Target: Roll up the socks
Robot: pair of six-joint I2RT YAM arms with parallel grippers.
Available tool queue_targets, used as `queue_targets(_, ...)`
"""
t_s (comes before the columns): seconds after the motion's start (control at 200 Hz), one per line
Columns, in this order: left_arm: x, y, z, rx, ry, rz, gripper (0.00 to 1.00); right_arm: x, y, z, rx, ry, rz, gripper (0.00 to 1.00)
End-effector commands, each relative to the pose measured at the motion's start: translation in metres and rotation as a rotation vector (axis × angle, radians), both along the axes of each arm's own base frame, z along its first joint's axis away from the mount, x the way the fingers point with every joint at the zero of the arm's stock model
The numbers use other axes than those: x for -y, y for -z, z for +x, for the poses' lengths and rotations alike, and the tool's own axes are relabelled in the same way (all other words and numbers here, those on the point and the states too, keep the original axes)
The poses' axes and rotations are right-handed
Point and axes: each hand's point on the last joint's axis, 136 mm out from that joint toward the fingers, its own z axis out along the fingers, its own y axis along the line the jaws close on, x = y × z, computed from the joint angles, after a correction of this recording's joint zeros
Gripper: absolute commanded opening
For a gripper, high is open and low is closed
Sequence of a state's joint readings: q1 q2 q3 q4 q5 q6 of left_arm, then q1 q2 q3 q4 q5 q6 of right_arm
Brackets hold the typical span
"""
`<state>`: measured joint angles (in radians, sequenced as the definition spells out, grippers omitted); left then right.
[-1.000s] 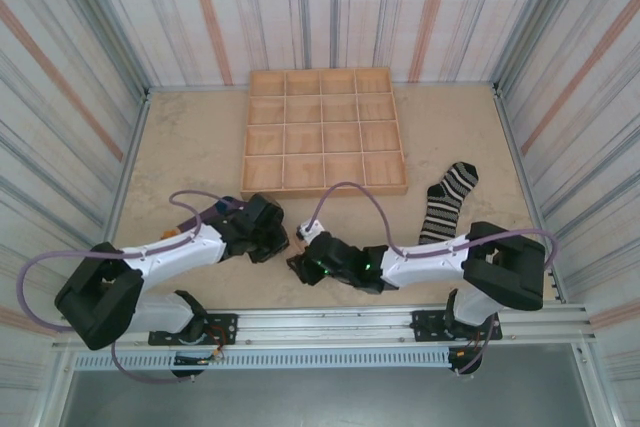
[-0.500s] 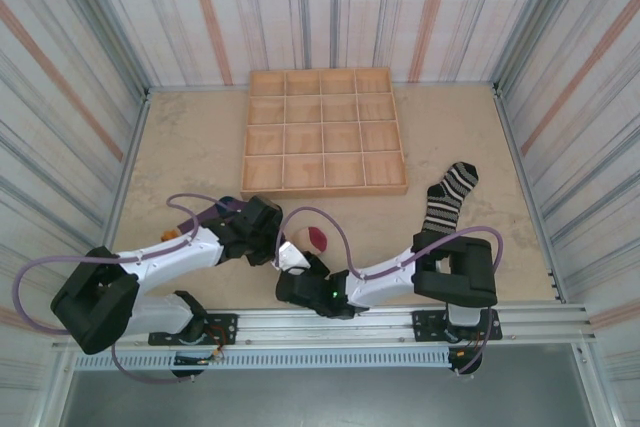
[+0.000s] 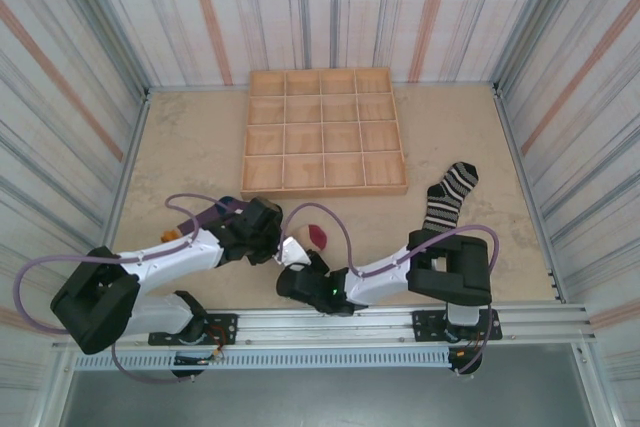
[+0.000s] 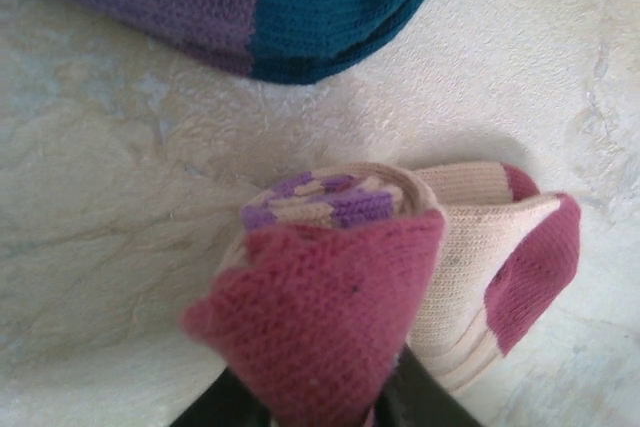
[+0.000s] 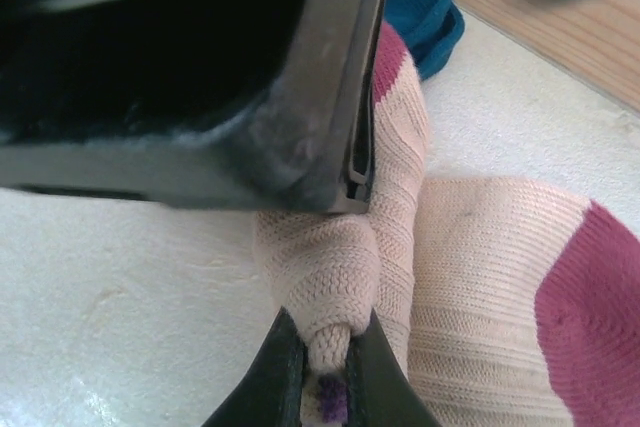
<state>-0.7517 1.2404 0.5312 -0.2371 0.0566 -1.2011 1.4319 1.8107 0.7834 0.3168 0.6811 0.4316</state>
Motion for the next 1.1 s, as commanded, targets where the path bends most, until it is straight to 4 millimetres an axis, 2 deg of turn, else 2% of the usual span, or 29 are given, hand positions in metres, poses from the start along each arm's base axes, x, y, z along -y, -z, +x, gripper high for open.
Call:
queue_targets(0.0,-0.006,-0.003,-0.010,0.001,0.028,0.003,0.37,0.028,0.037,0.004,-0.179,0.043,0.016,0.00)
queue_targets(0.125,-0.008,-0.015,-0.002,0.048,0.018,-0.018,0.59,0.044,0.052,0.005,-0.291,0.082,0.066,0.00)
queue_targets(0.24,-0.013,-0.024,0.002,0.080,0.009,-0.033,0.69,0.055,0.065,0.007,-0.407,0.120,0.168,0.00)
queue_targets(0.586,-0.022,-0.031,0.004,0.103,-0.005,-0.012,0.71,0.079,0.079,0.009,-0.702,0.295,0.469,0.00)
queue_targets(0.701,-0.021,-0.029,0.006,0.101,-0.001,-0.004,0.70,0.090,0.089,0.004,-0.786,0.395,0.498,0.00)
queue_targets(0.917,-0.017,-0.028,0.008,0.105,0.018,0.029,0.68,0.124,0.105,-0.006,-0.908,0.634,0.571,0.00)
queue_targets(1.092,-0.010,-0.027,0.011,0.113,0.032,0.045,0.68,0.148,0.112,-0.015,-0.953,0.782,0.552,0.00)
